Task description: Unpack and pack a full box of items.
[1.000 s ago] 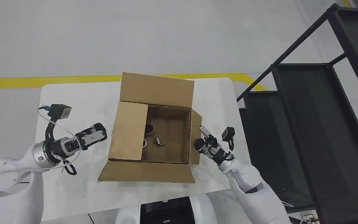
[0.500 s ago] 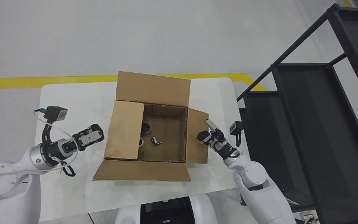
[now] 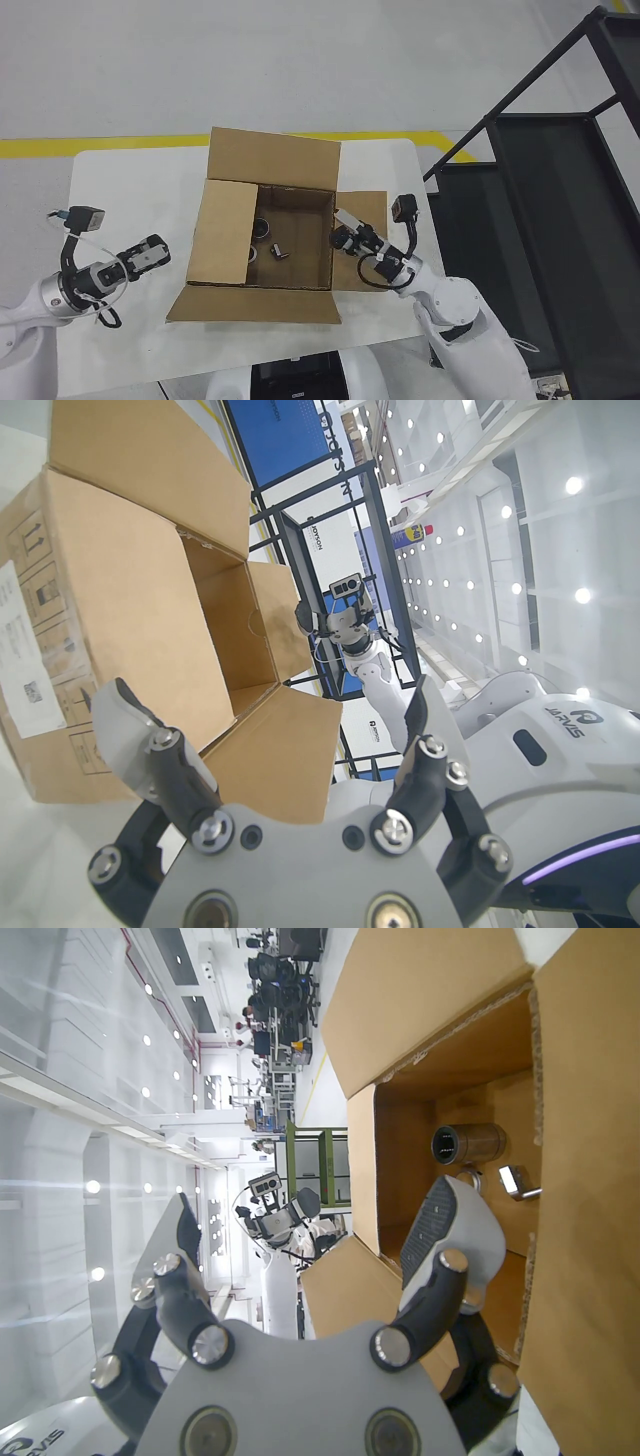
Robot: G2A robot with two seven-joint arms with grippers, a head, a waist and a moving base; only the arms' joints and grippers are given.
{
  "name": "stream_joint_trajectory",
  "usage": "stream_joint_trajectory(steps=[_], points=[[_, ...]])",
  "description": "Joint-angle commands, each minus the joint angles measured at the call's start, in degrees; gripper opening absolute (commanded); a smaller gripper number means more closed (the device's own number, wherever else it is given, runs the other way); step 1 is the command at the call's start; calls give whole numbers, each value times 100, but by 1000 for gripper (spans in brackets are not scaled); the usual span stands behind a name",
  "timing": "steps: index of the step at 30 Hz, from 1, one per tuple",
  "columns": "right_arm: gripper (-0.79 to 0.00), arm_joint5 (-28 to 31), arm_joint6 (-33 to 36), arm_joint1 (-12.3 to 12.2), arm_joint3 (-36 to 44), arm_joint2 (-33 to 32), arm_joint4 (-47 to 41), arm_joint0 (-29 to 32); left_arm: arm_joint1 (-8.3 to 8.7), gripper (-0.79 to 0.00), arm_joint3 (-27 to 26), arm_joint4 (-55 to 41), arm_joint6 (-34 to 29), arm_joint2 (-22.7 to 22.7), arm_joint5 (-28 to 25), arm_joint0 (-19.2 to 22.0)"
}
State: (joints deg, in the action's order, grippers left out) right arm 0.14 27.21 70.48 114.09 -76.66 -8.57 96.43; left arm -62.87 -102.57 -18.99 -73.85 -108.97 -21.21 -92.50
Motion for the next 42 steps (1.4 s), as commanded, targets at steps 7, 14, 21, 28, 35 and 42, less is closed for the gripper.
stream_joint_trajectory(steps=[7, 14, 21, 28, 35, 42], points=[[0, -1335, 103, 35, 60, 682, 581, -648, 51, 0, 256, -414, -46, -406, -430, -423], [0, -1783, -83, 109, -173, 1018, 367, -1086, 62, 0, 315, -569, -115, -439, -522, -482], [0, -1783, -83, 109, -173, 1018, 367, -1086, 62, 0, 315, -569, -115, -439, -522, -482], [0, -1783, -83, 109, -173, 1018, 367, -1086, 62, 0, 315, -569, -115, -439, -522, -482], [0, -1783, -83, 109, -173, 1018, 367, -1086, 62, 0, 315, -569, -115, -439, -522, -482], [0, -1783, -83, 109, -173, 1018, 367, -1086, 62, 0, 315, -569, -115, -439, -522, -482]])
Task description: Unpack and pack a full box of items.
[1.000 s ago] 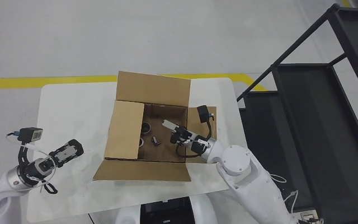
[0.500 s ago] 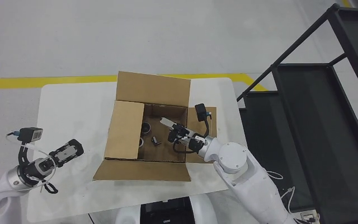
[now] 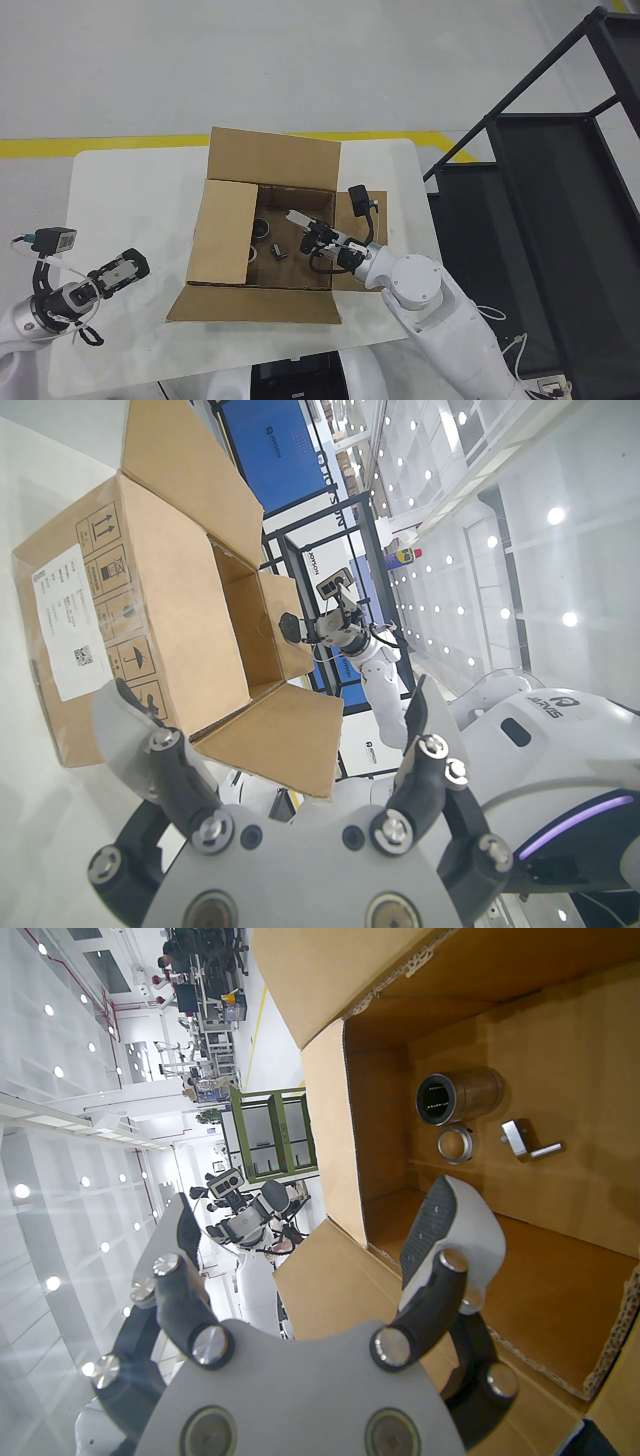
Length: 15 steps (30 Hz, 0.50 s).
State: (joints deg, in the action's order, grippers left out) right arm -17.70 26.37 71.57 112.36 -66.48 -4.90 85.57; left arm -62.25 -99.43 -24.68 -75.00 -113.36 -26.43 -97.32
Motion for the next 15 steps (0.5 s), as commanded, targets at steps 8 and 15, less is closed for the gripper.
stream_joint_trajectory(steps=[8, 15], points=[[0, -199, 46, 20, -219, 131, 89, -316, 0, 0, 0, 0, 0, 0, 0, 0], [0, -654, 38, 166, -902, 702, 46, -1314, 0, 0, 0, 0, 0, 0, 0, 0]])
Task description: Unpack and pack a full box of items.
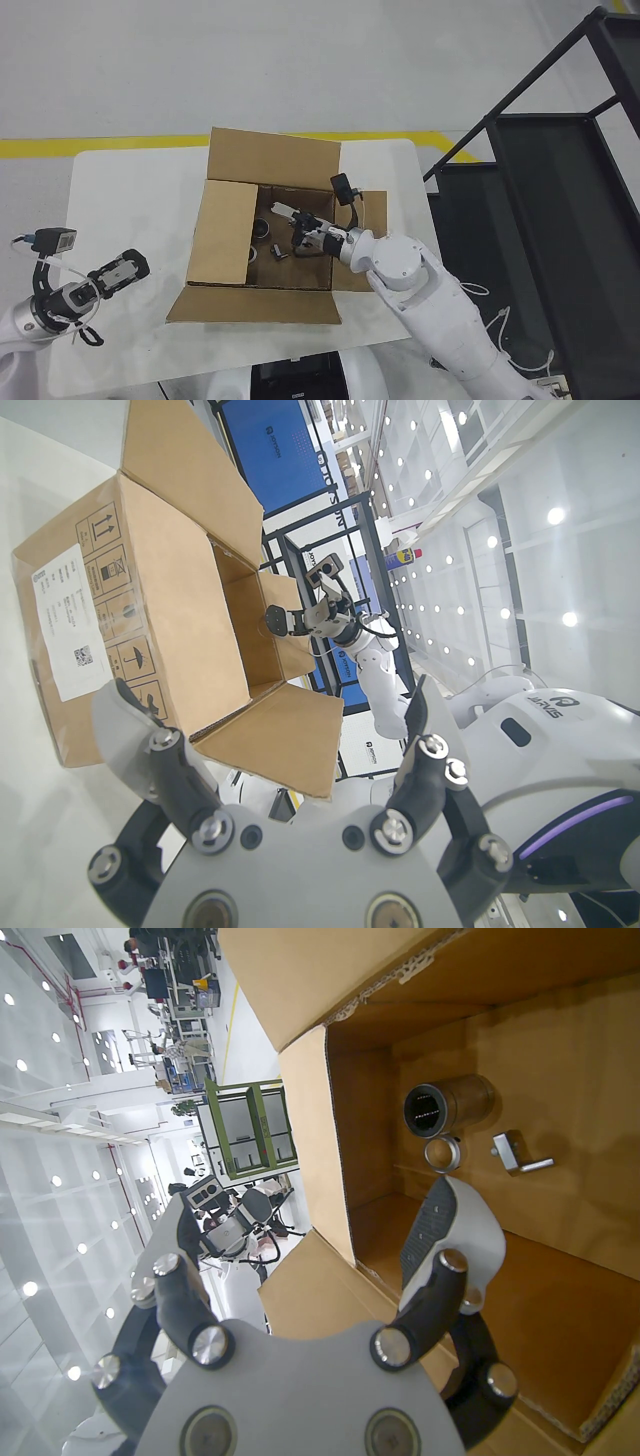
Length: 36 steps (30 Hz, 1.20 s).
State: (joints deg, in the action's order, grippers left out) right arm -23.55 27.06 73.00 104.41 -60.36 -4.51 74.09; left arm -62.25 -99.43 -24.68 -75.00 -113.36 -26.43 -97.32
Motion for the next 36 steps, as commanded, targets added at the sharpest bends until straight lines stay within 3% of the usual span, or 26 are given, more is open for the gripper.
stream_joint_trajectory(steps=[1, 9, 23, 36], points=[[0, -130, -49, 48, -206, 171, -2, -295, 0, 0, 0, 0, 0, 0, 0, 0], [0, -308, 22, 244, -1090, 700, -282, -1109, 0, 0, 0, 0, 0, 0, 0, 0], [0, 763, 269, 562, -2115, 1408, -921, -1624, 0, 0, 0, 0, 0, 0, 0, 0], [0, 1477, 554, 660, -1637, 1392, -1134, -1820, 0, 0, 0, 0, 0, 0, 0, 0]])
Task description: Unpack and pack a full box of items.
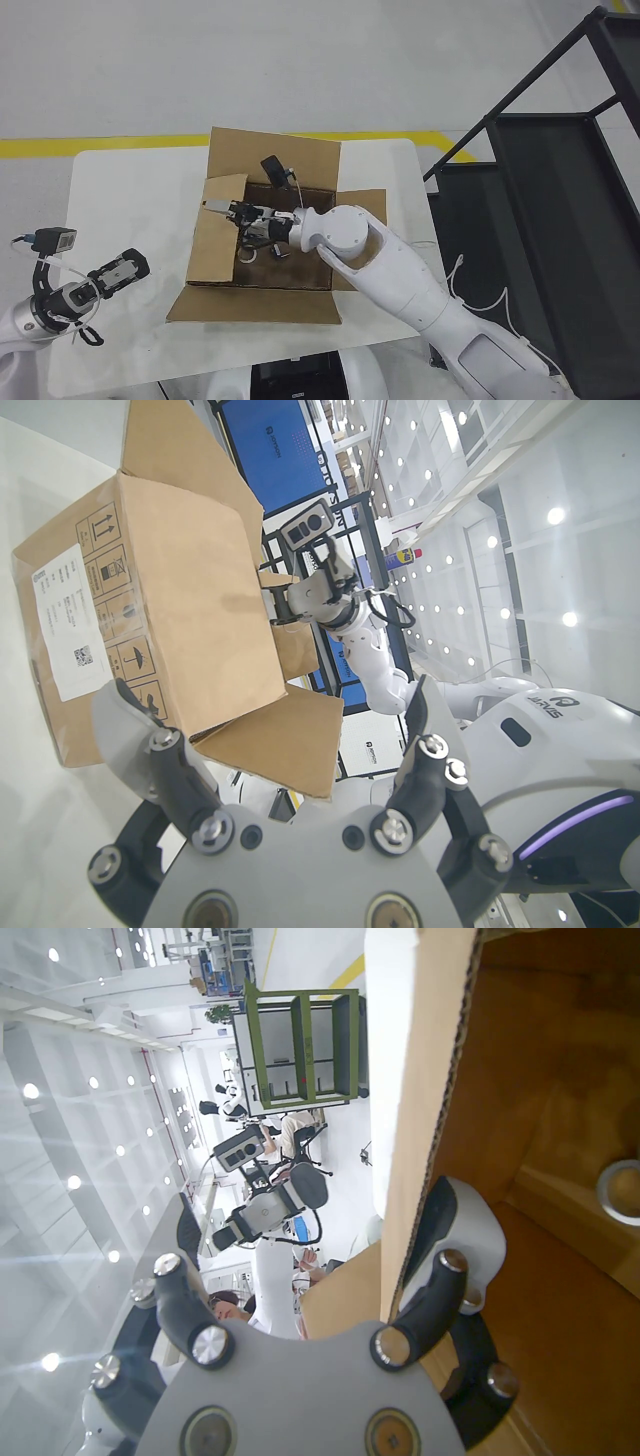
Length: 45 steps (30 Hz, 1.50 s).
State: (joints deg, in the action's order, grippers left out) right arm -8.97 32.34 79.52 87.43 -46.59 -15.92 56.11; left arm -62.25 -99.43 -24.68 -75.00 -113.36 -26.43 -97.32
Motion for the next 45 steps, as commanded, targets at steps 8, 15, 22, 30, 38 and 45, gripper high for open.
stream_joint_trajectory(steps=[8, 15, 22, 30, 38, 45], points=[[0, 257, 160, 179, 206, 404, -55, -374, 10, 0, -160, 58, 218, 54, 66, -126], [0, 465, -6, 499, -473, 904, -405, -889, 34, 0, -343, -490, 327, -334, -148, -392], [0, 661, -206, 838, -1082, 1322, -632, -1281, 36, 0, -529, -1435, 323, -1017, -560, -718], [0, 663, -426, 1238, -1921, 1714, -909, -1515, 68, 0, -496, -1755, 144, -1065, -429, -703], [0, 658, -521, 1589, -2658, 1925, -1060, -1668, 101, 0, -398, -1818, 66, -944, -352, -570], [0, 474, -801, 1773, -3073, 1970, -882, -1702, 143, 0, -155, -1512, 54, -616, -339, -258]])
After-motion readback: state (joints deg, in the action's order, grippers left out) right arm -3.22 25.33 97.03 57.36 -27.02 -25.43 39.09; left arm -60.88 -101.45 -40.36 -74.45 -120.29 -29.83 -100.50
